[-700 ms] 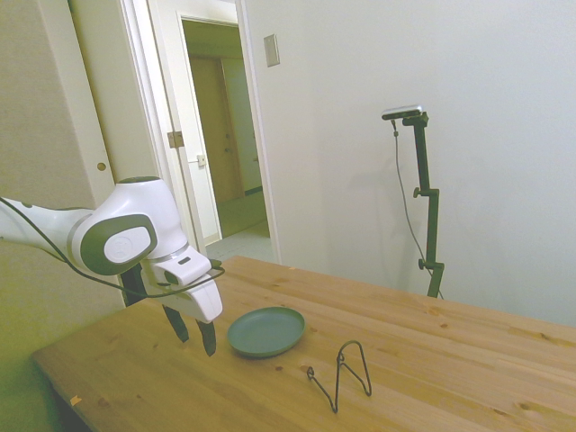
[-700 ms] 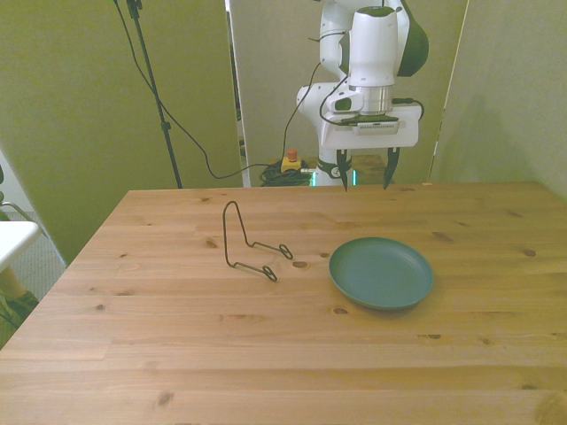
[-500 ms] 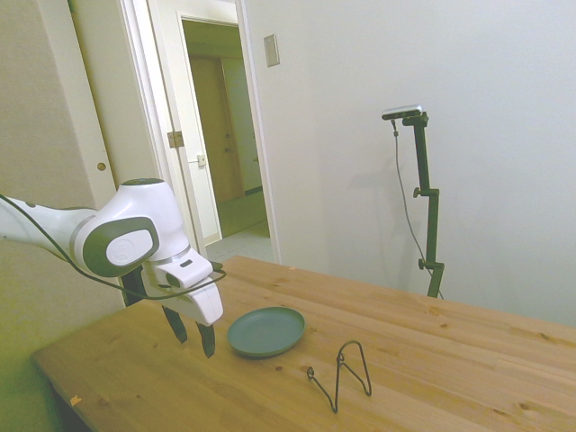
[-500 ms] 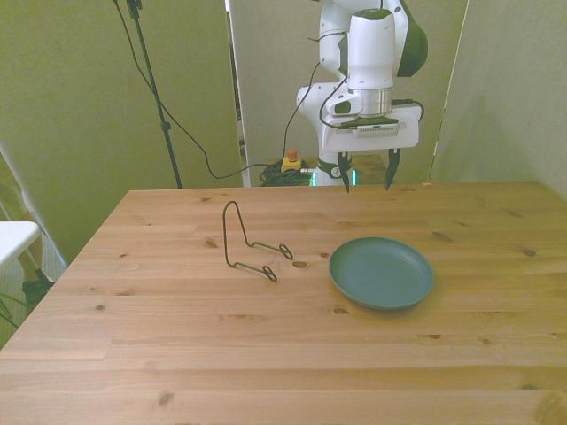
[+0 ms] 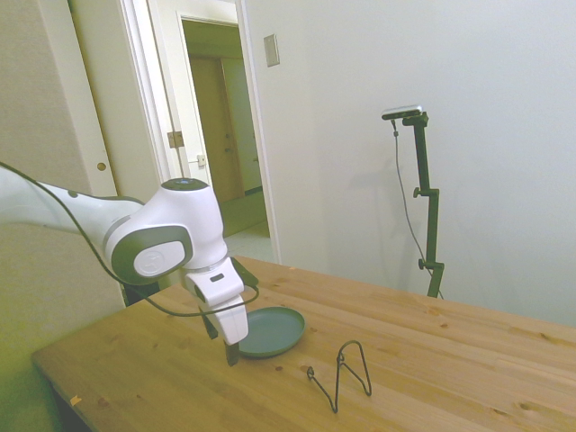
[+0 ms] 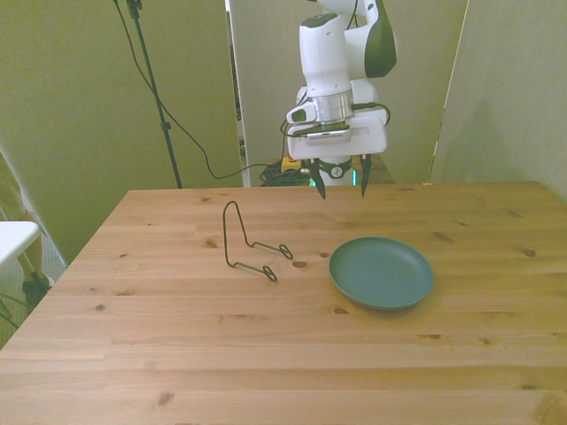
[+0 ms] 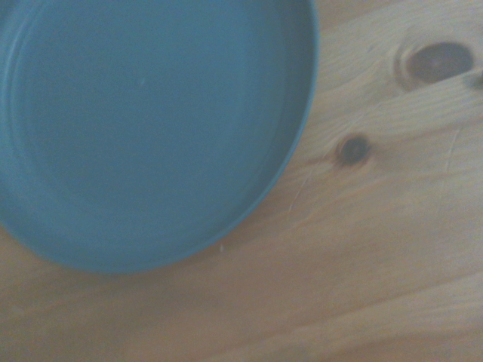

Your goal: Load the plate

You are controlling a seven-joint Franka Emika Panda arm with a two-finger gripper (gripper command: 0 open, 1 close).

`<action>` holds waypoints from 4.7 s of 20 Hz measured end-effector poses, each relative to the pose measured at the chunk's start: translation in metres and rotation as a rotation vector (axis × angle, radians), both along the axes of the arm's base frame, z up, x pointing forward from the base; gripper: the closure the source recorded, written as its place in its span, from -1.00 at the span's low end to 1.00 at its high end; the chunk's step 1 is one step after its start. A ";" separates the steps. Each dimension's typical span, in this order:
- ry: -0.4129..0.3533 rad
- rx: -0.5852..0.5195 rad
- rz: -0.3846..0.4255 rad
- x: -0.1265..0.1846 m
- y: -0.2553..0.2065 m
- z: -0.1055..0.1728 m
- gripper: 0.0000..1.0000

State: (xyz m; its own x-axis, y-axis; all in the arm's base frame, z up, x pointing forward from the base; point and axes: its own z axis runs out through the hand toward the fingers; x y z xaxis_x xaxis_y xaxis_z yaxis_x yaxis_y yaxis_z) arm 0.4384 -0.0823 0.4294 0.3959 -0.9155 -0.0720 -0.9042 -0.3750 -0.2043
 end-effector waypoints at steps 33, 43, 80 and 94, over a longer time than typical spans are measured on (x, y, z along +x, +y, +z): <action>0.092 0.081 -0.130 0.117 -0.009 -0.070 1.00; 0.069 0.101 -0.093 0.122 -0.008 -0.077 1.00; -0.098 -0.017 -0.135 0.037 -0.077 0.018 1.00; 0.006 -0.263 -0.303 0.000 -0.161 0.134 1.00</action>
State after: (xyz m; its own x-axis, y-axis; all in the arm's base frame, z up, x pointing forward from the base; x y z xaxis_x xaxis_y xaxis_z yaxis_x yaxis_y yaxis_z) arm 0.4381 -0.2436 0.5637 0.1054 -0.9782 0.1788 -0.9828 -0.1299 -0.1315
